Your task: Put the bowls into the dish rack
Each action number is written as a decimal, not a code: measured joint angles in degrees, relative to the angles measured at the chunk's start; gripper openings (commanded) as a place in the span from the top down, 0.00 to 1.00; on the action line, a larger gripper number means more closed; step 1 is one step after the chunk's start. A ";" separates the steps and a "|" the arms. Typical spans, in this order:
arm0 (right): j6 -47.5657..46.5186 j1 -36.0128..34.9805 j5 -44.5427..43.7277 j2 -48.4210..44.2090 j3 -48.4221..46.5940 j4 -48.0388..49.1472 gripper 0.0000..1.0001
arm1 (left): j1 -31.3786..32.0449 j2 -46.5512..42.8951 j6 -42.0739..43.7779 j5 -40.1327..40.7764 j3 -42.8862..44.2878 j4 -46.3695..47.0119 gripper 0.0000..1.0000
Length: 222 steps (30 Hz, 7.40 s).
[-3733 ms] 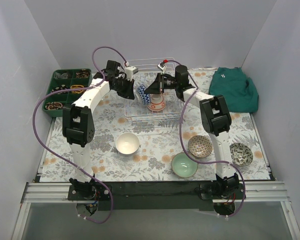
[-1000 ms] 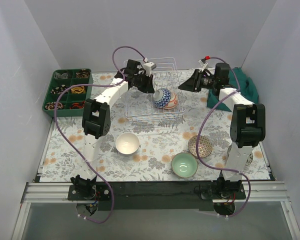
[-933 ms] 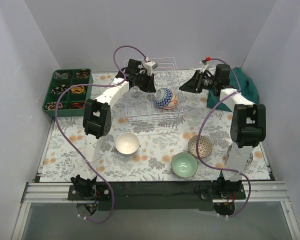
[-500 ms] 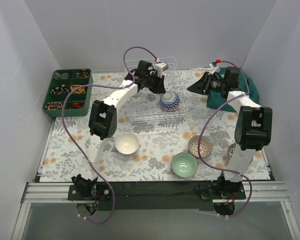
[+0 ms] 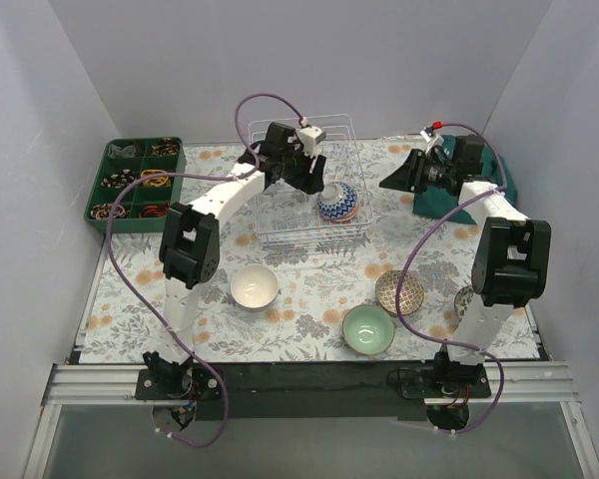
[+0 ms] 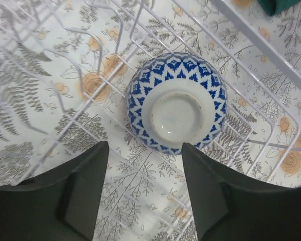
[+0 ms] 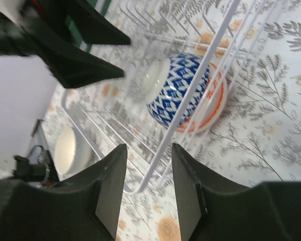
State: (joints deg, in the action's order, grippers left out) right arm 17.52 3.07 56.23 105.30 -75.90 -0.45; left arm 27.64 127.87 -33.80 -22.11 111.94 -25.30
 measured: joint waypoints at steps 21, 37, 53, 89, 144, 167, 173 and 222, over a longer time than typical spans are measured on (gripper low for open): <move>-61.48 0.72 -35.82 -33.90 16.41 -49.59 0.48 | -1.62 -28.55 2.19 9.90 -23.93 -0.28 0.15; -46.62 5.53 -49.59 -33.11 22.93 -55.21 0.50 | -2.32 -18.47 7.45 12.98 -12.20 -8.59 0.15; -42.95 11.26 -51.36 -32.65 27.74 -56.17 0.55 | -2.32 -14.99 10.14 15.43 -6.86 -10.58 0.15; -46.71 -5.49 -41.66 -18.34 -16.33 -59.04 0.99 | -6.78 -13.86 5.84 17.44 -6.86 -5.40 0.16; 34.91 -25.97 9.77 25.14 -11.32 44.59 0.99 | -11.30 -17.99 12.11 -6.56 -14.93 -10.82 1.00; 35.10 -25.16 8.81 27.91 -11.82 46.53 0.99 | -7.74 -14.60 19.91 -3.06 -14.69 -15.98 1.00; 35.10 -25.09 8.83 28.00 -11.85 46.64 0.99 | -7.74 -14.60 20.26 -1.84 -14.73 -16.24 1.00; 15.87 -19.96 2.84 16.98 -4.07 19.02 0.55 | -5.79 -7.37 12.92 -2.82 -11.39 -5.22 1.00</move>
State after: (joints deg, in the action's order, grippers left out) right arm 33.39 -16.88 59.07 122.28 -79.96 18.57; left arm 21.85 120.51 -20.88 -24.93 100.55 -30.52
